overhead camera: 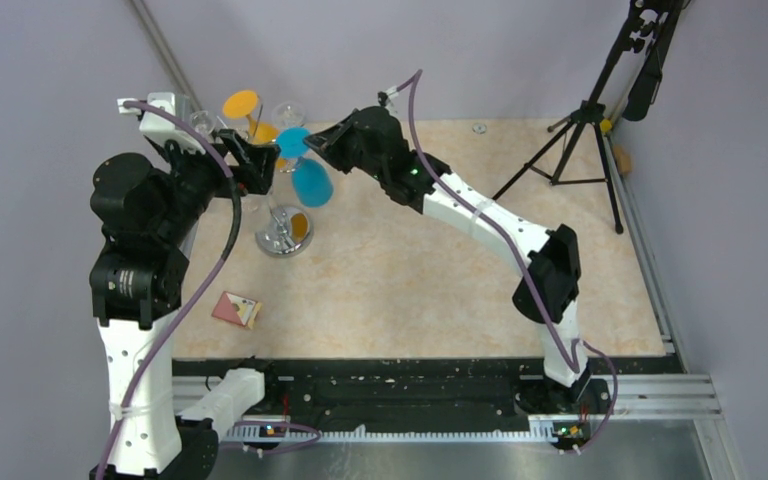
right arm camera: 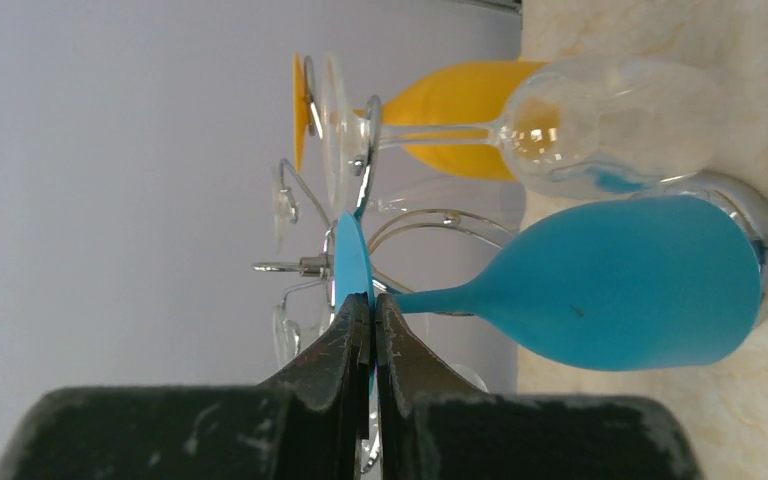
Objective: Take the wine glass off the wine glass rack
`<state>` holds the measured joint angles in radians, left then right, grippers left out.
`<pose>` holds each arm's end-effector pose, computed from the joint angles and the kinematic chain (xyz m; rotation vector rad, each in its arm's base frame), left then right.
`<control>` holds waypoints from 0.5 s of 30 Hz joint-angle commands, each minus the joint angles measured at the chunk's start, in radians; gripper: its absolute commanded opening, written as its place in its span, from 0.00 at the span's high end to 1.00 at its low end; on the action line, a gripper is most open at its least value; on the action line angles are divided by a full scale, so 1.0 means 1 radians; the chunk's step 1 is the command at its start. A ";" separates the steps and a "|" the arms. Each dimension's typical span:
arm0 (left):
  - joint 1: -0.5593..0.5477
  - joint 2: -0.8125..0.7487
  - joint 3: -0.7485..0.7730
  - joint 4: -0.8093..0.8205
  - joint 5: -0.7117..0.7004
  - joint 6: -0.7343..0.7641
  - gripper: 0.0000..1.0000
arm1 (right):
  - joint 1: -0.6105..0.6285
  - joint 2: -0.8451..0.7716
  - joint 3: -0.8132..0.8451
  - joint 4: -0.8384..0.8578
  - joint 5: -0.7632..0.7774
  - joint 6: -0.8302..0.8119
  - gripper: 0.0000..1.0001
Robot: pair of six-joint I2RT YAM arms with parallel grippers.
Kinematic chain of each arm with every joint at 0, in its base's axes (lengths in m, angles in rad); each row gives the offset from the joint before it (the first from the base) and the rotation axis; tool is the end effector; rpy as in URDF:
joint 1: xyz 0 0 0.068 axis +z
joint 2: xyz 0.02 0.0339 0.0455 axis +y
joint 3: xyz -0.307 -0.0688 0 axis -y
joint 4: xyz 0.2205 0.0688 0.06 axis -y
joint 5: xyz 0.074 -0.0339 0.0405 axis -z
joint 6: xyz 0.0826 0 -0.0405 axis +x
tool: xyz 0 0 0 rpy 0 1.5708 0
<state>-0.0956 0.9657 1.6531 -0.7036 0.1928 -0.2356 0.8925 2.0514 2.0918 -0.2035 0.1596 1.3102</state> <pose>0.1307 -0.0284 0.5498 0.0398 1.6013 -0.4107 0.3449 0.4070 0.4293 0.5399 1.9016 1.4217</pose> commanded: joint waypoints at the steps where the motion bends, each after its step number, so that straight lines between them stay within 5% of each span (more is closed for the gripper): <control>1: -0.007 0.019 0.004 0.072 0.139 -0.010 0.01 | -0.035 -0.160 -0.094 0.013 0.031 0.013 1.00; 9: -0.010 0.084 0.030 0.151 0.321 -0.123 0.01 | -0.101 -0.387 -0.393 0.250 -0.031 0.046 1.00; 15: -0.010 0.122 -0.021 0.287 0.364 -0.359 0.01 | -0.180 -0.587 -0.597 0.408 -0.079 0.096 1.00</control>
<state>-0.1009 1.0809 1.6516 -0.5777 0.4927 -0.4084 0.7620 1.6257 1.5787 0.0158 0.1249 1.3594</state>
